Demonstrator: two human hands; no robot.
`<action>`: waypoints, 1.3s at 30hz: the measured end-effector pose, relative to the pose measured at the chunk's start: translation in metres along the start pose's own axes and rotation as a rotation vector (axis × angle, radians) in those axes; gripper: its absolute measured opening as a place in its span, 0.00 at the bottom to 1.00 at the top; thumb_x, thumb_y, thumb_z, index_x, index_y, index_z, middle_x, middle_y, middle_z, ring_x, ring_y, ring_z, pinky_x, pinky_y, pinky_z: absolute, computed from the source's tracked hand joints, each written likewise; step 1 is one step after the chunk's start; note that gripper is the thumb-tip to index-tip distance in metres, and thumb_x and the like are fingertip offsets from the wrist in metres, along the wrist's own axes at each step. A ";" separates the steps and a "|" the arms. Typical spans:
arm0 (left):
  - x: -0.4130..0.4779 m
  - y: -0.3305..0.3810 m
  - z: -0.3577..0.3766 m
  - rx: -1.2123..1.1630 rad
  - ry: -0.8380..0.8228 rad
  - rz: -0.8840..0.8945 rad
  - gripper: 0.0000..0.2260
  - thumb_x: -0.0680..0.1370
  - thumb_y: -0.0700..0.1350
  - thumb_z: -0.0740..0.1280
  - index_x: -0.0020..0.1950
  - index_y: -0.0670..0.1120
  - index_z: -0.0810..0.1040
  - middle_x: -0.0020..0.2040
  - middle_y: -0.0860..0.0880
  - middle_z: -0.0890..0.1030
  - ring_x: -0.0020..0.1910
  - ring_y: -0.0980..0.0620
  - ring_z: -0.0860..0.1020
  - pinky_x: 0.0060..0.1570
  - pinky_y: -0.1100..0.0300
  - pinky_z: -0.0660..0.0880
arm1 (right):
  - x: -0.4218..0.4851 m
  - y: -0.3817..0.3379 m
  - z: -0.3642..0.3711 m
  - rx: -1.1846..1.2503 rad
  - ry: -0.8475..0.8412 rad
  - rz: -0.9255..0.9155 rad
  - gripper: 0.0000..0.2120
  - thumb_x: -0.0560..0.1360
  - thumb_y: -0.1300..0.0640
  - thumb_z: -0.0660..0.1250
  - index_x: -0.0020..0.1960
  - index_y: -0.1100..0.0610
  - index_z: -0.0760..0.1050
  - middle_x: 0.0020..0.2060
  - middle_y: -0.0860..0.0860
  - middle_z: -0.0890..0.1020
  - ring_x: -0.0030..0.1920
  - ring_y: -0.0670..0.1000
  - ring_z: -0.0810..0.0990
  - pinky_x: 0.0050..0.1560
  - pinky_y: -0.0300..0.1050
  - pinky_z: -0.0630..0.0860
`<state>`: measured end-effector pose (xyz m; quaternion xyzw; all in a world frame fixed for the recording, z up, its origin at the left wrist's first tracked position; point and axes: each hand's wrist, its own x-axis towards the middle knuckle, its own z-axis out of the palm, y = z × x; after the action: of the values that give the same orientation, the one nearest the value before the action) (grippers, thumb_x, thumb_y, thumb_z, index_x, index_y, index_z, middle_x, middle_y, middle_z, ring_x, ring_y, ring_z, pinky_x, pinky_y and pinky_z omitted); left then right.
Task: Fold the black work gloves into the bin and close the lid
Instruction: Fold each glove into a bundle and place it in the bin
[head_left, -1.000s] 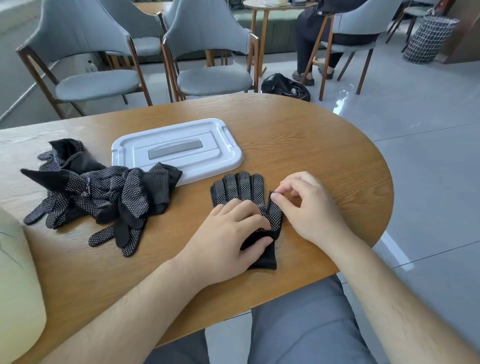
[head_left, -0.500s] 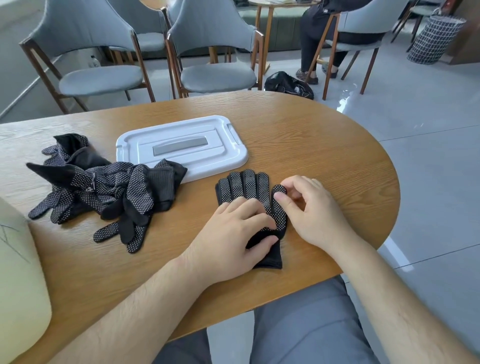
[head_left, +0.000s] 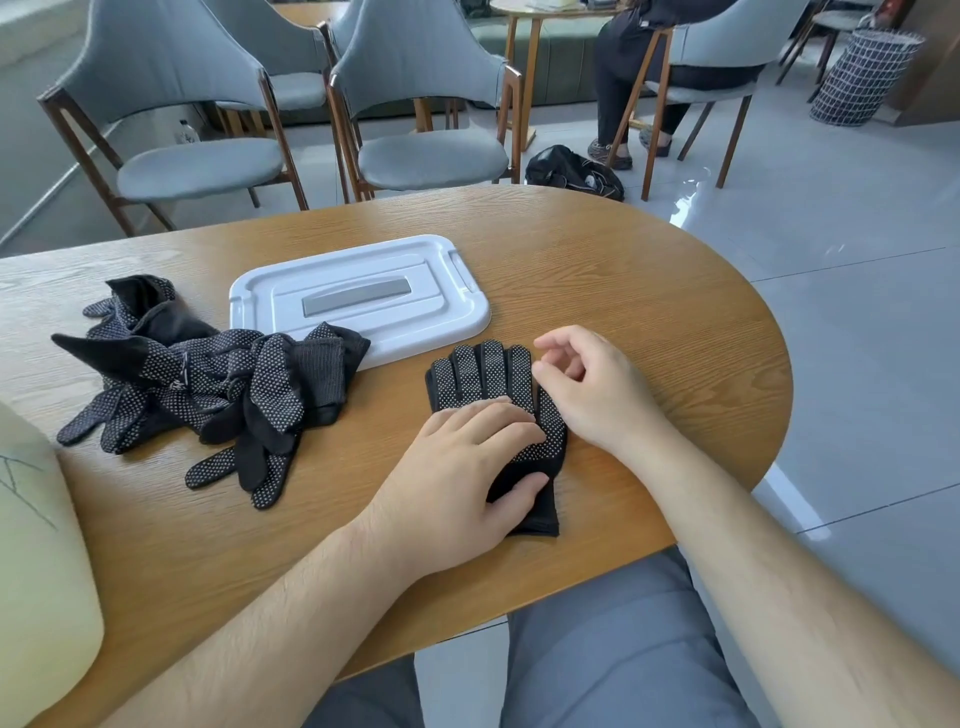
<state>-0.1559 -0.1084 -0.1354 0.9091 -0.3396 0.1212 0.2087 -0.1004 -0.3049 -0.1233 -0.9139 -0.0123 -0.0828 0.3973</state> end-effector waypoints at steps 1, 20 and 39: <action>0.000 0.000 0.000 0.000 -0.009 -0.008 0.16 0.81 0.57 0.63 0.65 0.52 0.78 0.66 0.58 0.76 0.73 0.54 0.70 0.67 0.53 0.69 | 0.007 -0.002 0.001 -0.032 0.001 0.004 0.07 0.78 0.47 0.67 0.56 0.43 0.78 0.48 0.39 0.79 0.48 0.44 0.76 0.62 0.53 0.75; 0.003 -0.007 -0.006 -0.065 -0.060 -0.026 0.15 0.80 0.59 0.64 0.63 0.56 0.81 0.67 0.62 0.78 0.74 0.57 0.69 0.69 0.52 0.69 | 0.034 -0.011 0.012 -0.070 0.020 -0.046 0.07 0.74 0.40 0.70 0.50 0.40 0.81 0.49 0.39 0.76 0.46 0.39 0.75 0.60 0.53 0.76; 0.002 -0.007 -0.005 -0.080 -0.060 -0.013 0.15 0.80 0.57 0.65 0.62 0.54 0.82 0.68 0.60 0.78 0.74 0.55 0.70 0.68 0.53 0.68 | 0.042 -0.014 0.026 -0.048 -0.022 -0.219 0.06 0.75 0.42 0.72 0.50 0.40 0.84 0.48 0.39 0.74 0.54 0.42 0.71 0.58 0.50 0.76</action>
<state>-0.1503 -0.1023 -0.1323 0.9055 -0.3442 0.0790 0.2354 -0.0566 -0.2782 -0.1232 -0.9171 -0.1148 -0.1158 0.3638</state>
